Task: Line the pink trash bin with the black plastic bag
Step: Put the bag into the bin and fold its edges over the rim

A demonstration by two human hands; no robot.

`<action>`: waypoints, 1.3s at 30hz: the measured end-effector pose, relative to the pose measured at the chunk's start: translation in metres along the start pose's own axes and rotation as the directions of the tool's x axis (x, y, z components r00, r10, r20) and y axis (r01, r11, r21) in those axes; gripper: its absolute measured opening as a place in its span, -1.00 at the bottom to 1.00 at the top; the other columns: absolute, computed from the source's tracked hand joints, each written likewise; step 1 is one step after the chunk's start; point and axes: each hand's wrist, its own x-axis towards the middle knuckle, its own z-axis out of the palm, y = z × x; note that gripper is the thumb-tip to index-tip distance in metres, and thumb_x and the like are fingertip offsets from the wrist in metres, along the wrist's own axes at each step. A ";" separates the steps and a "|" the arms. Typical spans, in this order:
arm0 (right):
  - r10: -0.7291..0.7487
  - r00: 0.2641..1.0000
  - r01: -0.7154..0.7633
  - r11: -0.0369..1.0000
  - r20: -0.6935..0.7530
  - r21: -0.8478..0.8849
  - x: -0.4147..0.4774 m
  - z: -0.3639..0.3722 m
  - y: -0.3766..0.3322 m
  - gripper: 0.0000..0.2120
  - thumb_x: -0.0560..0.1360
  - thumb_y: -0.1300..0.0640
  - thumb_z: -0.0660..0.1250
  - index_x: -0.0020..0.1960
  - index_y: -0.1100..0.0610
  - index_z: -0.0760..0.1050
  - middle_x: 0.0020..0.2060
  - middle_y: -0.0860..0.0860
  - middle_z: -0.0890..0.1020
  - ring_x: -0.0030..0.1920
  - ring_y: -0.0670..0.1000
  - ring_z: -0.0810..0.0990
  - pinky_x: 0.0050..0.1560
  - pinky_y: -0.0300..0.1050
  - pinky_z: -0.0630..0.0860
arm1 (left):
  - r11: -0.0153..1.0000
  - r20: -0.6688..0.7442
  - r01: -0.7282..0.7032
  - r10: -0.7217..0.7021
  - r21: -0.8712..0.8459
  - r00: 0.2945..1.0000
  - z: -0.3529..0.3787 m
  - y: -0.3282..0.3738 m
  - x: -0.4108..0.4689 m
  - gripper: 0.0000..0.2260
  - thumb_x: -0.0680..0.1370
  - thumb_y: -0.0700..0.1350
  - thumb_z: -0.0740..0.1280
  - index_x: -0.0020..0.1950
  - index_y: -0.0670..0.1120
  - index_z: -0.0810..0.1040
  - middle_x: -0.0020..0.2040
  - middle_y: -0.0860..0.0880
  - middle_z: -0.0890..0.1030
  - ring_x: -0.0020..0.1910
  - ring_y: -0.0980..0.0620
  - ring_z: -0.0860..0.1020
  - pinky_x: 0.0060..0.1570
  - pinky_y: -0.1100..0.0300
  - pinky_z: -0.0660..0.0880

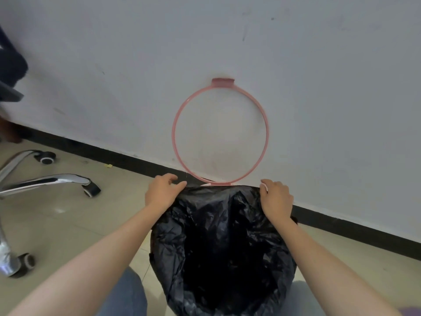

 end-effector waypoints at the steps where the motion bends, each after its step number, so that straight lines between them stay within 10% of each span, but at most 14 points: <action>1: -0.058 0.995 0.059 0.998 -0.080 0.000 -0.008 0.000 0.001 -0.72 0.59 0.14 0.11 0.22 0.15 0.48 0.16 0.18 0.55 0.20 0.23 0.42 0.14 0.09 0.35 | 0.995 -0.074 -0.086 0.090 0.052 0.993 -0.003 0.001 -0.008 -0.65 0.48 0.06 0.31 0.18 -0.12 0.53 0.17 -0.14 0.55 0.17 -0.13 0.48 0.13 -0.01 0.44; 4: -0.189 0.981 0.187 0.981 -0.048 -0.041 -0.025 0.003 0.009 -0.73 0.57 0.18 0.14 0.21 0.20 0.48 0.15 0.17 0.55 0.17 0.22 0.45 0.10 0.07 0.38 | 0.925 -0.133 -0.309 0.342 0.221 0.930 -0.003 0.000 -0.035 -0.68 0.54 0.00 0.21 0.19 -0.15 0.51 0.20 -0.15 0.52 0.18 -0.15 0.46 0.10 -0.02 0.43; 8: -0.094 0.962 0.102 0.995 0.256 -0.018 -0.023 0.014 0.009 -0.63 0.58 0.14 0.06 0.39 0.10 0.22 0.25 0.16 0.47 0.17 0.20 0.48 0.05 0.02 0.44 | 0.985 0.193 -0.117 0.092 0.124 0.977 0.017 -0.005 -0.042 -0.67 0.58 0.06 0.09 0.17 -0.14 0.43 0.14 -0.14 0.56 0.10 -0.15 0.51 -0.03 0.07 0.41; 13: 0.021 0.927 -0.027 1.000 0.375 0.012 -0.004 0.018 0.009 -0.64 0.55 0.05 0.13 0.34 0.05 0.26 0.22 0.10 0.53 0.14 0.17 0.53 -0.07 -0.05 0.39 | 0.984 0.228 0.072 -0.034 -0.164 0.973 0.026 -0.012 -0.036 -0.57 0.55 0.18 0.07 0.00 -0.16 0.50 -0.03 -0.11 0.59 -0.01 -0.12 0.52 -0.03 0.02 0.39; 19: 0.113 0.874 -0.234 0.950 0.472 0.206 0.007 0.012 0.003 -0.81 0.45 0.09 0.21 -0.32 0.06 0.31 -0.41 0.00 0.43 -0.37 0.03 0.41 -0.33 -0.08 0.24 | 0.925 0.358 0.305 -0.213 -0.225 0.909 0.026 -0.014 -0.024 -0.38 0.53 0.28 -0.10 -0.09 -0.14 0.58 -0.18 -0.07 0.57 -0.17 -0.01 0.50 -0.04 0.13 0.32; 22: 0.151 0.905 -0.341 0.816 0.397 0.466 0.001 0.001 0.002 -0.84 0.48 0.17 0.24 0.05 0.16 0.43 -0.08 0.10 0.53 -0.04 0.09 0.50 0.01 -0.03 0.38 | 0.912 0.386 0.354 -0.257 -0.206 0.886 0.020 -0.013 -0.022 -0.37 0.54 0.27 -0.12 0.01 -0.18 0.55 -0.09 -0.15 0.57 -0.13 -0.07 0.51 -0.01 0.11 0.35; 25: 0.017 0.996 0.016 0.934 -0.090 0.356 -0.020 -0.007 0.009 -0.77 0.52 0.25 0.18 0.13 0.27 0.47 0.14 0.22 0.53 0.21 0.19 0.43 0.24 0.02 0.33 | 0.999 0.128 0.025 -0.029 0.029 0.991 0.017 -0.016 -0.032 -0.49 0.56 0.19 0.01 0.31 -0.14 0.37 0.28 -0.20 0.47 0.23 -0.17 0.42 0.18 0.00 0.35; 28: -0.528 0.785 0.550 0.835 -0.323 -0.027 -0.049 -0.014 -0.011 -0.74 0.45 0.18 0.19 0.06 0.27 0.52 0.05 0.25 0.60 0.10 0.19 0.50 0.10 0.00 0.46 | 0.927 0.122 -0.273 0.249 0.256 0.961 0.014 -0.012 -0.045 -0.47 0.56 0.14 0.07 0.47 -0.04 0.09 0.48 -0.13 0.24 0.42 -0.15 0.21 0.32 -0.04 0.27; 31: -0.819 0.568 0.762 0.559 -0.077 -0.327 -0.071 0.001 -0.026 -0.68 0.34 0.07 0.34 0.07 0.15 0.56 0.04 0.16 0.66 0.03 0.16 0.63 -0.07 -0.06 0.59 | 0.922 0.251 -0.300 0.238 0.246 0.938 0.016 -0.010 -0.054 -0.48 0.58 0.10 0.06 0.49 -0.05 0.04 0.50 -0.10 0.18 0.44 -0.14 0.19 0.35 -0.03 0.26; 35: -0.622 0.699 0.715 0.616 0.353 -0.331 -0.062 0.031 -0.031 -0.48 0.47 -0.05 0.23 0.39 0.04 0.27 0.40 0.16 0.36 0.37 0.13 0.34 0.30 0.02 0.35 | 0.939 0.287 -0.285 0.224 0.192 0.931 0.017 -0.011 -0.058 -0.50 0.59 0.04 0.09 0.48 -0.11 0.09 0.49 -0.10 0.21 0.41 -0.14 0.24 0.36 -0.01 0.28; 39: -0.346 0.623 0.669 0.701 0.702 -0.248 -0.053 0.063 -0.028 -0.39 0.52 -0.11 0.14 0.48 -0.05 -0.03 0.53 0.10 0.00 0.51 0.14 -0.04 0.46 0.15 -0.03 | 0.942 0.279 -0.276 0.217 0.191 0.935 0.018 -0.014 -0.059 -0.48 0.58 0.07 0.10 0.48 -0.09 0.08 0.49 -0.06 0.21 0.41 -0.12 0.25 0.34 -0.01 0.30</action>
